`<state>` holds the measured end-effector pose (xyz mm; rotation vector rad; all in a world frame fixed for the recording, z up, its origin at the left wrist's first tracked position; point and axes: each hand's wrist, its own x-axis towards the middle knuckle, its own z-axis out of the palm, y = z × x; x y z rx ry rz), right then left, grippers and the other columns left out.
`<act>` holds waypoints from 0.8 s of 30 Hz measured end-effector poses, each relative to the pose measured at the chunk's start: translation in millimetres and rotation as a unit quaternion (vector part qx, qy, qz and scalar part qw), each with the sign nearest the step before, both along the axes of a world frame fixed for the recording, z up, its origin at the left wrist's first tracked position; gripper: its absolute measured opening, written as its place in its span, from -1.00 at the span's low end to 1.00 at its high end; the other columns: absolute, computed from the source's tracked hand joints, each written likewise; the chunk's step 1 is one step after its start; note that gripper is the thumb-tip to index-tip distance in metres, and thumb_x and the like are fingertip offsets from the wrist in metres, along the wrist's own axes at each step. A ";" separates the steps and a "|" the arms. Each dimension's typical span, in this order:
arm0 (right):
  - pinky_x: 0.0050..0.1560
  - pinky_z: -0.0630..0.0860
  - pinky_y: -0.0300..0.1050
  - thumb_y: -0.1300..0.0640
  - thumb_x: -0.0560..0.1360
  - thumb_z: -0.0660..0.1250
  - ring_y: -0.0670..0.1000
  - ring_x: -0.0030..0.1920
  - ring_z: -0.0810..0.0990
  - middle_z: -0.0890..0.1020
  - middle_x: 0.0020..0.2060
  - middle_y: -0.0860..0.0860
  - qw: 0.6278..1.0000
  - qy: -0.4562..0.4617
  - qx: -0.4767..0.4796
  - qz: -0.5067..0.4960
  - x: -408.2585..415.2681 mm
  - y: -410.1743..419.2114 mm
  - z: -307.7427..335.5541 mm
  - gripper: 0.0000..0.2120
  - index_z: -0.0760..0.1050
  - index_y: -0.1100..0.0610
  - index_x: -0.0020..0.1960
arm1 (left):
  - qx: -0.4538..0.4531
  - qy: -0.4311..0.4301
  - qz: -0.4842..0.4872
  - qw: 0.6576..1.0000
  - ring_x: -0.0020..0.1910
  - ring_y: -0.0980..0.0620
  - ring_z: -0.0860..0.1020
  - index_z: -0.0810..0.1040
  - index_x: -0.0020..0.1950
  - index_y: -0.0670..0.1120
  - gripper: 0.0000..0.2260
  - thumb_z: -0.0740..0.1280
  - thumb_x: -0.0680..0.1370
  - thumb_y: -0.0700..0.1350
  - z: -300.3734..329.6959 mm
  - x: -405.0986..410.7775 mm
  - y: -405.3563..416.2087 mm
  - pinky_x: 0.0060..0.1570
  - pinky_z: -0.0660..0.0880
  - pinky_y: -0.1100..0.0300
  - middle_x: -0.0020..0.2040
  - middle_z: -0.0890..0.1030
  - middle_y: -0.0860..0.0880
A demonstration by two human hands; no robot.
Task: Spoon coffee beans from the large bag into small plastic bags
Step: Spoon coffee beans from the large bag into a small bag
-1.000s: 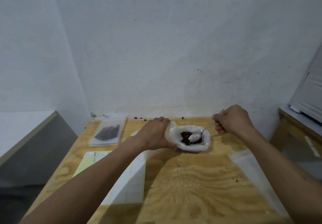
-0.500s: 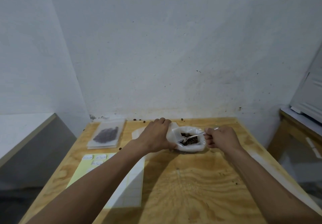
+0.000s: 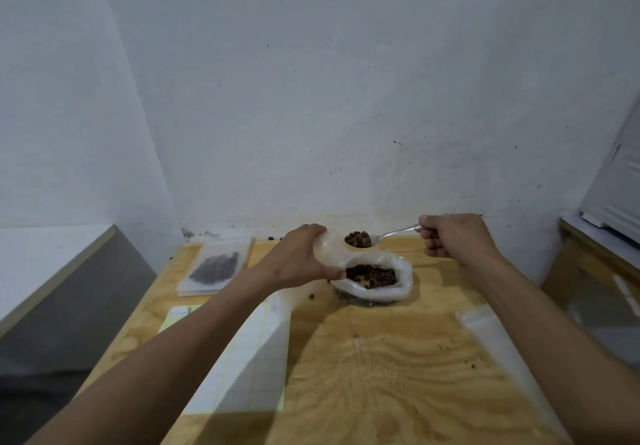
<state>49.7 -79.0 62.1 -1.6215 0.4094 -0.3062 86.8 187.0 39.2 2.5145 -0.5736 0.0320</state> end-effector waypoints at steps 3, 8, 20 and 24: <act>-0.47 0.58 -0.17 0.24 0.54 0.41 -0.06 -0.52 0.49 0.59 -0.43 0.07 0.999 -0.024 -0.028 0.010 -0.7 8.7 13.9 -0.83 0.63 0.33 -0.16 | -0.021 0.012 0.005 1.000 0.31 0.03 0.44 0.31 0.53 -0.08 -0.14 0.59 0.36 0.16 0.3 0.7 -0.2 0.15 0.36 0.23 0.43 0.45 -0.01; -0.39 0.59 -0.21 0.12 0.58 0.39 -0.11 -0.49 0.58 0.67 -0.39 0.04 0.975 -0.084 -0.202 0.036 -11.2 31.4 28.8 -0.74 0.67 0.22 -0.22 | -0.028 0.006 0.002 1.000 0.36 0.03 0.43 0.31 0.54 -0.08 -0.15 0.58 0.37 0.16 2.4 0.1 -3.5 0.15 0.35 0.24 0.46 0.44 0.00; -0.40 0.44 -0.10 0.13 0.53 0.30 0.07 -0.49 0.49 0.52 -0.54 0.06 0.847 -0.085 -0.525 -0.017 -15.0 13.9 9.7 -0.67 0.52 0.21 -0.38 | 0.132 -0.042 -0.032 0.990 0.37 -0.09 0.41 0.25 0.57 -0.11 -0.10 0.55 0.37 0.21 -11.8 2.4 -5.9 0.33 0.39 0.03 0.47 0.39 -0.07; -0.36 0.48 -0.09 0.10 0.56 0.26 0.10 -0.42 0.54 0.57 -0.49 0.06 0.843 -0.069 -0.533 -0.036 -15.7 12.5 -16.8 -0.68 0.56 0.18 -0.32 | 0.147 -0.068 -0.032 0.986 0.32 -0.08 0.44 0.28 0.55 -0.11 -0.12 0.53 0.37 0.22 -15.5 2.2 -12.5 0.28 0.41 0.04 0.41 0.44 -0.06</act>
